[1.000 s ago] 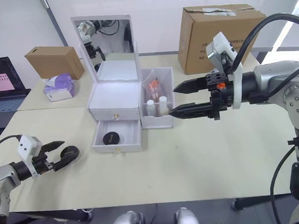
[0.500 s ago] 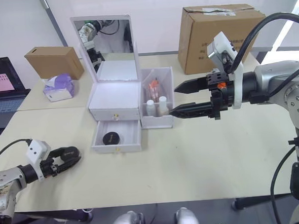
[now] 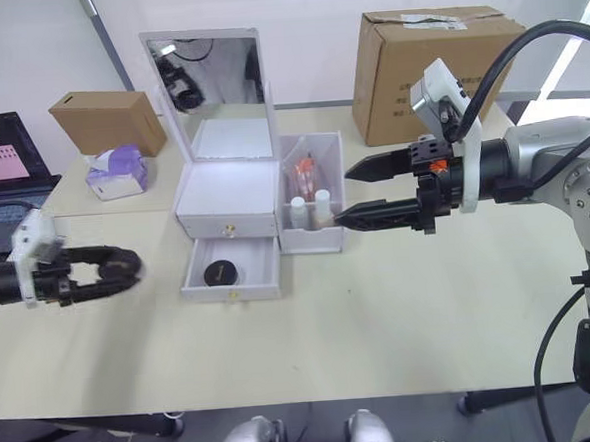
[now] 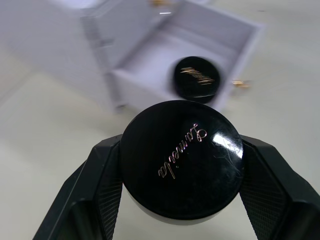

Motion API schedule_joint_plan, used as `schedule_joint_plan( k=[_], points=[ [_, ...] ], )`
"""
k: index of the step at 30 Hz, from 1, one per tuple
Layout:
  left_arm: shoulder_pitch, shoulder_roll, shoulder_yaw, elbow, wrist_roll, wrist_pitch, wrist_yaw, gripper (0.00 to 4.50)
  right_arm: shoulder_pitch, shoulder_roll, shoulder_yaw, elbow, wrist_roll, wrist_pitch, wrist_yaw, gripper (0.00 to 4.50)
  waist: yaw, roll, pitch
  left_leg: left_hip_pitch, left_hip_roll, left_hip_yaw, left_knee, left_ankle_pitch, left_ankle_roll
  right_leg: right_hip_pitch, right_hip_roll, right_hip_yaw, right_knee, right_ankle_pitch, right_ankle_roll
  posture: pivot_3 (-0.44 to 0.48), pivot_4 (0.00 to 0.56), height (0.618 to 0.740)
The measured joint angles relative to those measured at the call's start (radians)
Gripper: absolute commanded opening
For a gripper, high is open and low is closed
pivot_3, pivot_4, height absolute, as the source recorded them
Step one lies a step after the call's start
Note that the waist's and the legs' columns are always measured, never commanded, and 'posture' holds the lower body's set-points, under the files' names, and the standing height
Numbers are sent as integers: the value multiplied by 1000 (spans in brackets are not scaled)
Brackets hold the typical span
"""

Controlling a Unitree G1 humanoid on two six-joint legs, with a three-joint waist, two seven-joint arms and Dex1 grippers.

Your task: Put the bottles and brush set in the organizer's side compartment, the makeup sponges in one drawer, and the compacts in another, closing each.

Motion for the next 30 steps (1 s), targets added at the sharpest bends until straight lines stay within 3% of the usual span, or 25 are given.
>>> schedule_joint_plan(
  k=[2,9,17,30],
  points=[
    [-42,-9,-37,-51,-14,31,-16,2909,4,-1,-4,-11,1,5,-11,4500,0,0,0,0,0,0,0,0,0,0,1,1,0,0,0,0,150,731],
    [-281,-233,-217,-51,60,-13,38,2909,57,-9,-88,-72,59,59,-94,4500,3,0,0,1,-1,0,2,0,0,2,3,3,1,0,1,0,150,731],
    [-320,-329,-316,94,197,-136,72,2909,108,-44,-178,-127,134,117,-176,4500,-1,0,0,3,-1,-1,1,0,0,2,5,6,1,0,1,0,150,731],
    [-326,-401,-317,194,294,-201,188,2909,149,-89,-236,-164,237,141,-243,4500,0,-1,0,2,-1,-1,2,0,0,2,4,6,1,0,2,0,150,731]
  ],
)
